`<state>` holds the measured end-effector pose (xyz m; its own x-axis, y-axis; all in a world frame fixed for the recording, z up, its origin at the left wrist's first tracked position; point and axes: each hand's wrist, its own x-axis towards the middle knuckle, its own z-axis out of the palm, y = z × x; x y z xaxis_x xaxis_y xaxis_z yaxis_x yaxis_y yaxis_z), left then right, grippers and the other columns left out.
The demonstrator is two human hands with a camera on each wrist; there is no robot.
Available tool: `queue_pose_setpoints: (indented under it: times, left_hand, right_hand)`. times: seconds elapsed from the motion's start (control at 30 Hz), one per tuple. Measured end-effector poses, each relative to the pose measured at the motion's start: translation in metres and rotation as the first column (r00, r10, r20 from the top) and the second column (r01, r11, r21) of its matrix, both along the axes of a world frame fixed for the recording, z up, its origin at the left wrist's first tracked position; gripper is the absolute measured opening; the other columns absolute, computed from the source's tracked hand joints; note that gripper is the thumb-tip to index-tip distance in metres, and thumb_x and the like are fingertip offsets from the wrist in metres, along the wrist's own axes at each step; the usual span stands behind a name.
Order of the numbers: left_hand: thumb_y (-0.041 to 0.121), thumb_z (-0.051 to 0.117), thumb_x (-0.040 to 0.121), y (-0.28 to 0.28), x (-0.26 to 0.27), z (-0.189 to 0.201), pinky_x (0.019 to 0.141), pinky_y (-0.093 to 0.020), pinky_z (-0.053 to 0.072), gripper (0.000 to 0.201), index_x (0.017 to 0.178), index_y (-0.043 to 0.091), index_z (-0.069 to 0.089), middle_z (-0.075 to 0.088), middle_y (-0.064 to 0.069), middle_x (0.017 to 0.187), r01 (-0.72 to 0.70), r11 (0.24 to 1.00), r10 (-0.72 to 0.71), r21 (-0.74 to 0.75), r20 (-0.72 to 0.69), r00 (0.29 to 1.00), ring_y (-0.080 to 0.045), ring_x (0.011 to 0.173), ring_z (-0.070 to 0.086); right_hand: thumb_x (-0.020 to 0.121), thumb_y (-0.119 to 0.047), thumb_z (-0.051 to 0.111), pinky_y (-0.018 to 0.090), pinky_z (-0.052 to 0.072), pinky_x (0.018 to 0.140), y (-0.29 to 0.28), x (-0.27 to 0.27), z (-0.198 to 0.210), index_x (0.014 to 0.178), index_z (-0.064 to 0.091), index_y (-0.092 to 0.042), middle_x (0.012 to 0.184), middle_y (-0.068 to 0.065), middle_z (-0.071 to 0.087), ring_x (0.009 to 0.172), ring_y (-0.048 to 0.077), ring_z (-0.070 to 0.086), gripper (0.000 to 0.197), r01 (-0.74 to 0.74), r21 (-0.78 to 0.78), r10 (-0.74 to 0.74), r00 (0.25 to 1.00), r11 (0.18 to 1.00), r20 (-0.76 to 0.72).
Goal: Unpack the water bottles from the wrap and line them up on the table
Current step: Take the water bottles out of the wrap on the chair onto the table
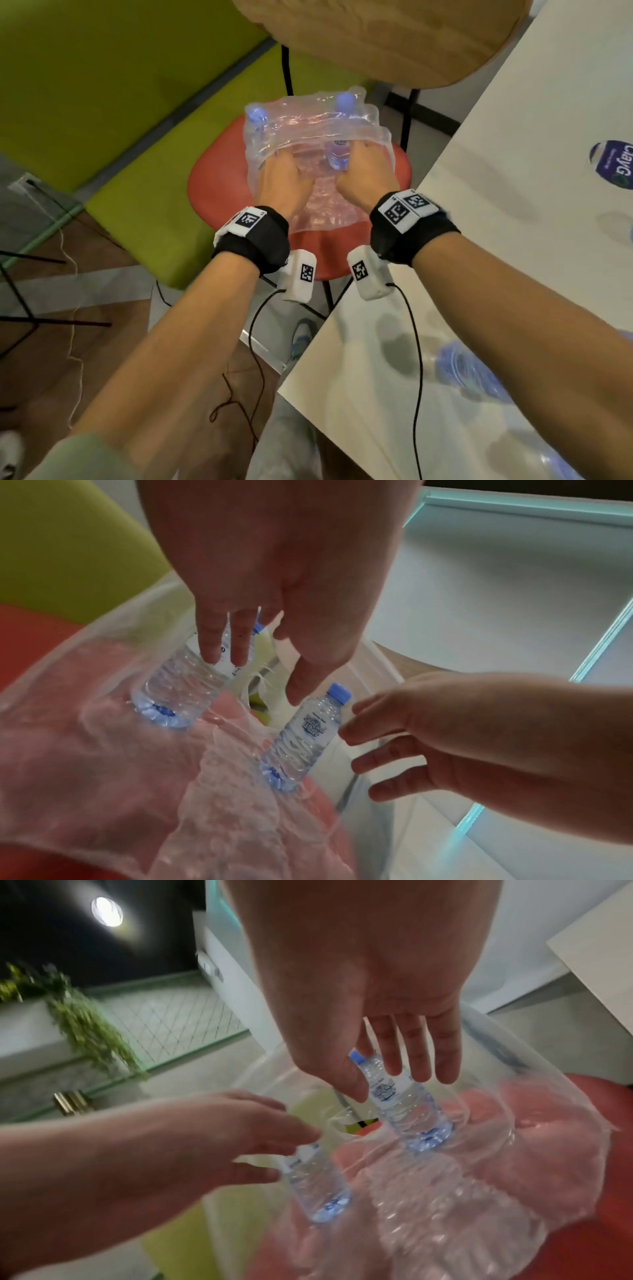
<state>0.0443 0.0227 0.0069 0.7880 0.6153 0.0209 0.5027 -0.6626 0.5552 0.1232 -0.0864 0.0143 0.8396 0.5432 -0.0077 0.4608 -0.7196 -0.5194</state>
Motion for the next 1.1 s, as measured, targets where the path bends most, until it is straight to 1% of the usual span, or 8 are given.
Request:
queue_pose_setpoints:
  times: [0.07,0.13,0.27,0.47,0.6,0.8,1.0,1.1]
  left_hand:
    - [0.008,0.058,0.084,0.012,0.006,-0.001,0.087,-0.040,0.050,0.030,0.112,0.000,0.062,0.066,-0.021,0.110,-0.013,0.996,0.014,0.088,-0.007,1.000,-0.038,0.107,0.060]
    - [0.005,0.055,0.088,0.021,0.010,-0.001,0.085,-0.040,0.048,0.029,0.116,0.001,0.062,0.067,-0.022,0.110,-0.006,0.989,0.012,0.150,-0.038,0.999,-0.039,0.106,0.062]
    - [0.007,0.052,0.089,0.035,0.020,0.000,0.087,-0.042,0.048,0.038,0.127,0.005,0.054,0.064,-0.019,0.119,-0.008,0.976,0.031,0.219,-0.100,0.995,-0.037,0.111,0.060]
    - [0.015,0.057,0.087,0.045,0.027,-0.002,0.096,-0.040,0.045,0.062,0.146,0.008,0.036,0.056,-0.016,0.132,-0.006,0.948,0.050,0.317,-0.129,0.990,-0.035,0.121,0.054]
    - [0.022,0.060,0.088,0.043,0.028,-0.002,0.098,-0.038,0.043,0.067,0.147,0.008,0.032,0.051,-0.019,0.136,0.010,0.929,0.063,0.369,-0.183,0.981,-0.035,0.122,0.052]
    - [0.010,0.052,0.089,0.048,0.038,0.000,0.093,-0.035,0.045,0.050,0.138,0.006,0.044,0.061,-0.014,0.125,0.040,0.935,0.020,0.353,-0.165,0.986,-0.032,0.115,0.057]
    - [0.022,0.041,0.102,0.039,0.034,0.002,0.096,-0.034,0.040,0.034,0.129,0.005,0.054,0.062,-0.014,0.125,0.061,0.947,-0.027,0.316,-0.110,0.994,-0.030,0.116,0.057]
    - [0.022,0.046,0.099,0.028,0.026,0.003,0.086,-0.038,0.043,0.024,0.109,0.007,0.063,0.066,-0.014,0.112,0.048,0.955,-0.030,0.293,-0.066,0.997,-0.033,0.106,0.061]
  right_hand:
    - [0.083,-0.013,0.058,0.037,0.044,0.102,0.005,0.018,-0.003,0.131,0.051,-0.003,0.130,0.018,0.054,0.123,0.033,0.047,0.049,-0.008,-0.041,0.011,0.997,0.999,0.078]
    - [0.088,-0.024,0.062,0.035,0.038,0.106,0.008,0.033,-0.005,0.148,0.031,-0.005,0.146,0.017,0.040,0.131,0.033,0.039,0.070,-0.016,-0.052,0.024,0.989,0.999,0.144]
    - [0.086,-0.027,0.067,0.040,0.036,0.112,0.015,0.051,-0.009,0.155,0.013,-0.009,0.154,0.021,0.026,0.138,0.035,0.037,0.090,-0.079,-0.148,0.103,0.981,0.986,0.163]
    - [0.088,-0.031,0.063,0.037,0.035,0.113,0.023,0.055,-0.017,0.153,0.022,-0.007,0.153,0.015,0.033,0.139,0.030,0.035,0.080,-0.100,-0.188,0.143,0.962,0.977,0.231]
    - [0.086,-0.014,0.062,0.034,0.036,0.108,0.020,0.055,-0.013,0.152,0.021,-0.005,0.147,0.016,0.041,0.131,0.031,0.043,0.079,-0.103,-0.175,0.140,0.967,0.979,0.213]
    - [0.083,0.002,0.054,0.035,0.044,0.095,0.018,0.052,-0.007,0.145,0.034,-0.001,0.132,0.016,0.055,0.116,0.032,0.056,0.066,-0.122,-0.168,0.159,0.961,0.978,0.227]
    - [0.090,0.006,0.048,0.038,0.041,0.097,0.016,0.045,-0.002,0.119,0.058,0.001,0.121,0.019,0.059,0.111,0.036,0.055,0.032,-0.117,-0.122,0.158,0.898,0.986,0.412]
    - [0.092,-0.002,0.053,0.038,0.043,0.096,0.015,0.035,-0.005,0.119,0.059,-0.003,0.117,0.017,0.064,0.106,0.035,0.060,0.028,-0.123,-0.099,0.154,0.885,0.987,0.440]
